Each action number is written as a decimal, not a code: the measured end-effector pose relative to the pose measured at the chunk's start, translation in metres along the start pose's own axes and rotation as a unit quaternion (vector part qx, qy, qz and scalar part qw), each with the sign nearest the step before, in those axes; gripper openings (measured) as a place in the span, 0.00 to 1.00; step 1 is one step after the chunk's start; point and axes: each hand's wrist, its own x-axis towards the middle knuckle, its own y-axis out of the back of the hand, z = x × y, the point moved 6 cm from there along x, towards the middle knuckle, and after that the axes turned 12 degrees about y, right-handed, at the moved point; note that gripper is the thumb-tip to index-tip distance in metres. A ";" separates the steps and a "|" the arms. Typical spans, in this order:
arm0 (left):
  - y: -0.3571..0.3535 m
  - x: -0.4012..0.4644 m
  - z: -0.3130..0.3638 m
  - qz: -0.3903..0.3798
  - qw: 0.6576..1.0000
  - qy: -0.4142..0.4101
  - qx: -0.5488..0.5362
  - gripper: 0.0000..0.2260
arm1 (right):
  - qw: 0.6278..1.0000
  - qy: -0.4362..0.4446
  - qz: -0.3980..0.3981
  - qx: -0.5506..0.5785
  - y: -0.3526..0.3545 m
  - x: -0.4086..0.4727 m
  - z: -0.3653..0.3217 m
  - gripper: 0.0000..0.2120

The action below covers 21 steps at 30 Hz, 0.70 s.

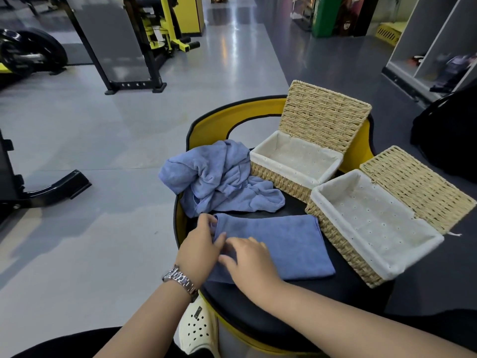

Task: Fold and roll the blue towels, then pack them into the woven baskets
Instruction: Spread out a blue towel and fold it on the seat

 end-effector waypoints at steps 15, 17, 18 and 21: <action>-0.025 -0.033 0.055 -0.050 0.985 -0.165 -0.028 0.16 | 0.987 -0.123 0.103 0.020 0.083 -0.011 0.080 0.11; -0.042 -0.030 0.058 -0.051 0.970 -0.226 0.077 0.16 | 0.987 -0.123 0.101 -0.024 0.101 -0.019 0.103 0.04; -0.052 -0.028 0.058 -0.055 0.959 -0.250 0.119 0.16 | 0.986 -0.137 0.088 -0.037 0.106 -0.025 0.115 0.04; -0.074 -0.027 0.055 -0.058 0.942 -0.279 0.177 0.15 | 0.980 -0.156 0.047 -0.110 0.105 -0.045 0.139 0.10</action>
